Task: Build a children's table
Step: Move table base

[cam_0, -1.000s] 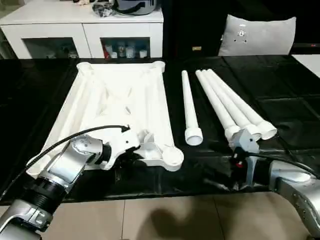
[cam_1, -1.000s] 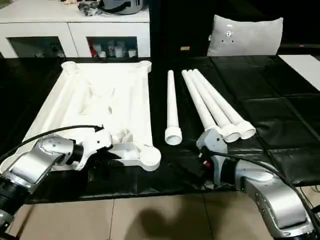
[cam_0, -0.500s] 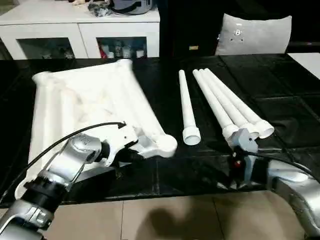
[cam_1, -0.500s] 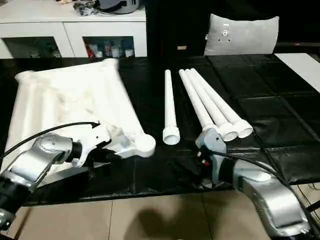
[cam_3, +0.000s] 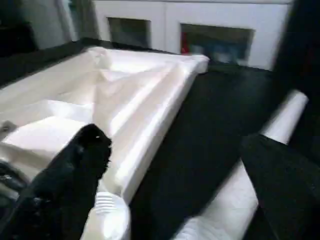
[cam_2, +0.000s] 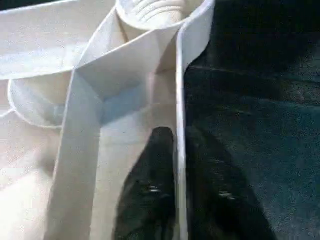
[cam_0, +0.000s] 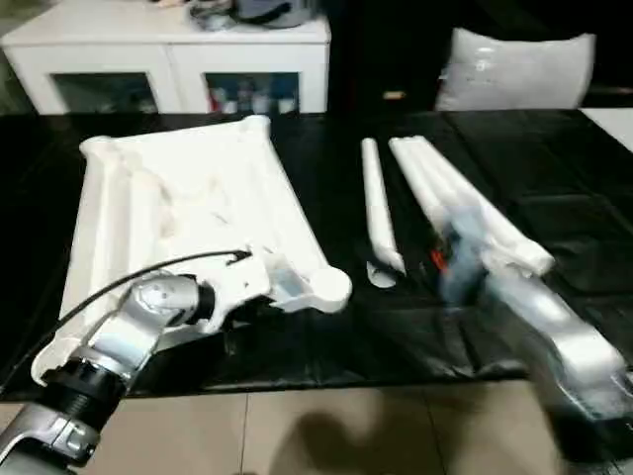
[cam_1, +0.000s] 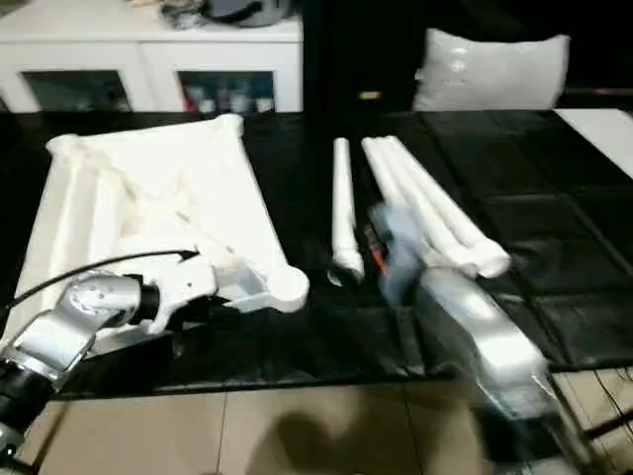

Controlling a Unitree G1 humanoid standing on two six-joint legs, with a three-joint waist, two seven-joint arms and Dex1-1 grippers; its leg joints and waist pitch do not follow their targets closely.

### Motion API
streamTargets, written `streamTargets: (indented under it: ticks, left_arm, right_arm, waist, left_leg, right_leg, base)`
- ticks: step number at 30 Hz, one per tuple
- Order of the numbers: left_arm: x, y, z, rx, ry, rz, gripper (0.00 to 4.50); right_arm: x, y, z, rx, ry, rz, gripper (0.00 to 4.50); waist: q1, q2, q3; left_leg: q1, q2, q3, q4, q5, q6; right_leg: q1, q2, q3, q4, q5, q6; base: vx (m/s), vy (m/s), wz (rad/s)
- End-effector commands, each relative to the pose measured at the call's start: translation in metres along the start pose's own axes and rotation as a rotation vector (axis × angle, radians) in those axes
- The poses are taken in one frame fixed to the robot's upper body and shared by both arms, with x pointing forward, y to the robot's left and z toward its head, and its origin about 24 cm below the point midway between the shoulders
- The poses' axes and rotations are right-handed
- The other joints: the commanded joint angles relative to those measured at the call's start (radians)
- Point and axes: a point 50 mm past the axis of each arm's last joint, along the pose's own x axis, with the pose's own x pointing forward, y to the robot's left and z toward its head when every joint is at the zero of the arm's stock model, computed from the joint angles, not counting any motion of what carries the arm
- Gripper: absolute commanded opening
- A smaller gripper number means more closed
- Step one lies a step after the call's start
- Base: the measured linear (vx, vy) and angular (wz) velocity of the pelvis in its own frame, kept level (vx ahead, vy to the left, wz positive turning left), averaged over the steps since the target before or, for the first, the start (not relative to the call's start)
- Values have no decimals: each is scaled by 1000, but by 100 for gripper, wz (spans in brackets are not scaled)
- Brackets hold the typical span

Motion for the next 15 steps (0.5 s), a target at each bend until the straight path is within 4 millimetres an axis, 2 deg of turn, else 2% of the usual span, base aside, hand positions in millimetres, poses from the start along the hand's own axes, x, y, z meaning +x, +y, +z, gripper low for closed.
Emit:
streamTargets:
  ticks: [1,2,4,5,7,9,10,13,14,15]
  left_arm:
    - [-11,6,17,-6,-76,23,98]
    - [-18,5,27,-28,-126,9,99]
    - [-20,4,30,-36,-142,-1,122]
    - [-23,3,33,-48,-153,-11,136]
    - [-24,1,37,-59,-165,-9,146]
    - [-24,-2,42,-64,-177,-3,168]
    - [-24,-2,43,-63,-173,3,180]
    - [-24,-2,43,-70,-167,21,192]
    - [-23,-1,43,-82,-151,53,211]
    - [-23,-1,43,-85,-147,60,221]
  right_arm:
    - [14,-17,-1,0,105,-189,450]
    - [29,-23,1,39,180,-258,450]
    - [35,-25,3,56,199,-272,450]
    - [40,-27,4,80,213,-279,450]
    - [49,-33,6,89,237,-315,450]
    - [61,-36,7,136,279,-330,450]
    - [64,-35,7,163,288,-319,450]
    - [70,-33,4,195,321,-307,450]
    - [75,-31,-4,208,365,-304,450]
    - [76,-30,-6,217,376,-301,450]
  waist:
    - [-2,7,-52]
    - [-9,8,-54]
    - [-6,12,-53]
    - [-5,11,-52]
    - [-2,13,-57]
    - [-3,10,-59]
    - [-1,13,-60]
    - [1,12,-60]
    - [2,9,-60]
    - [2,11,-60]
  left_leg:
    - [4,65,-30,-93,-163,-39]
    - [6,63,-31,-90,-153,-58]
    - [8,63,-24,-83,-155,-58]
    - [3,63,-23,-85,-147,-50]
    - [5,63,-20,-82,-107,-45]
    - [2,60,-18,-80,-73,-37]
    - [3,62,-17,-78,-70,-35]
    - [2,63,-16,-77,-53,-15]
    - [2,64,-15,-78,-55,-13]
    - [3,64,-16,-78,-65,-14]
  right_leg:
    - [49,-90,54,-77,-229,-205]
    - [47,-91,54,-70,-208,-225]
    - [45,-91,56,-75,-197,-231]
    - [49,-86,56,-73,-175,-226]
    - [52,-87,55,-64,-99,-237]
    - [56,-84,52,-60,-47,-260]
    - [56,-86,53,-58,-35,-264]
    - [58,-84,51,-53,4,-270]
    - [58,-84,50,-54,4,-270]
    - [58,-87,50,-54,-10,-280]
  base:
    - [0,0,0]
    - [0,0,0]
    - [0,0,0]
    - [0,0,0]
    - [0,0,0]
    - [0,0,0]
    - [0,0,0]
    - [0,0,0]
    - [0,0,0]
    - [0,0,0]
